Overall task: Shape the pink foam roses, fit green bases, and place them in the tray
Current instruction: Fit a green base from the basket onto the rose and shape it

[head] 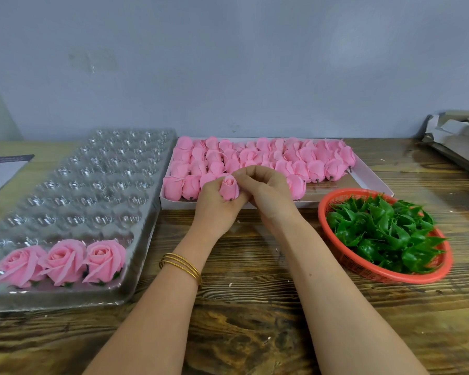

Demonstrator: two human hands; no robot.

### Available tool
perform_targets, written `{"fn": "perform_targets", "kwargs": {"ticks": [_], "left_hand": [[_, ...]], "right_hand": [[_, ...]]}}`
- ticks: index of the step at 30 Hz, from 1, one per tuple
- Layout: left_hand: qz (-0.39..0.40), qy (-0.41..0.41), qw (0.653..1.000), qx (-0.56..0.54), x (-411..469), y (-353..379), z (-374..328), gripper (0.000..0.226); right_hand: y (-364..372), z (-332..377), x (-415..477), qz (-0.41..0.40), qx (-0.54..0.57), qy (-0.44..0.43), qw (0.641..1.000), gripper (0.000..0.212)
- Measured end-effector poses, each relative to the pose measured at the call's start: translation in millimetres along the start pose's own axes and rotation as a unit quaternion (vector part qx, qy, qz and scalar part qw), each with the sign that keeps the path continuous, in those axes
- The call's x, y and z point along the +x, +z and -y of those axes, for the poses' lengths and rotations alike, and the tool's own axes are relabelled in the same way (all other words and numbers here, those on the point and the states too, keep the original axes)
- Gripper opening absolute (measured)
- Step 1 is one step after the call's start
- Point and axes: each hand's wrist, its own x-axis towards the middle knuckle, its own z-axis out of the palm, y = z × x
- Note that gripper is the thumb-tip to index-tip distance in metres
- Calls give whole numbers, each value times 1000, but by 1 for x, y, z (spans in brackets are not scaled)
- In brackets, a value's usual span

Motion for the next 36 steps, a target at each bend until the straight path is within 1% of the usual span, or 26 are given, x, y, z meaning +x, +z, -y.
{"fn": "perform_targets", "kwargs": {"ticks": [5, 7, 10, 14, 15, 18, 23, 29, 32, 35, 36], "left_hand": [[-1, 6, 1000, -10, 1, -1, 3, 18], [-13, -3, 1000, 0, 2, -1, 5, 14], [-22, 1, 1000, 4, 2, 0, 4, 7], [-10, 16, 1000, 22, -1, 0, -2, 25], [-10, 17, 999, 37, -1, 1, -2, 25], [2, 16, 997, 70, -1, 1, -4, 13], [5, 10, 994, 111, -2, 0, -4, 10], [-5, -1, 990, 140, -1, 0, -3, 11], [-11, 1, 990, 143, -1, -1, -3, 14], [-28, 2, 990, 136, -2, -1, -2, 31], [-33, 0, 990, 134, -1, -1, -2, 33]], "right_hand": [[3, -1, -2, -32, -95, -58, 993, 10], [5, -1, -2, -46, -120, -61, 990, 9], [6, 2, -3, -74, -103, -54, 990, 11], [6, 7, -5, -86, -71, -85, 990, 17], [6, 7, -5, -81, -71, -93, 990, 19], [8, 6, -5, -56, -83, -108, 989, 23], [11, 1, -5, -51, -119, -119, 984, 25], [14, -3, -6, -52, -123, -121, 984, 24], [17, -5, -6, -61, -122, -123, 983, 17], [19, -7, -7, -68, -130, -135, 980, 13], [19, -8, -7, -69, -135, -140, 979, 11]]}}
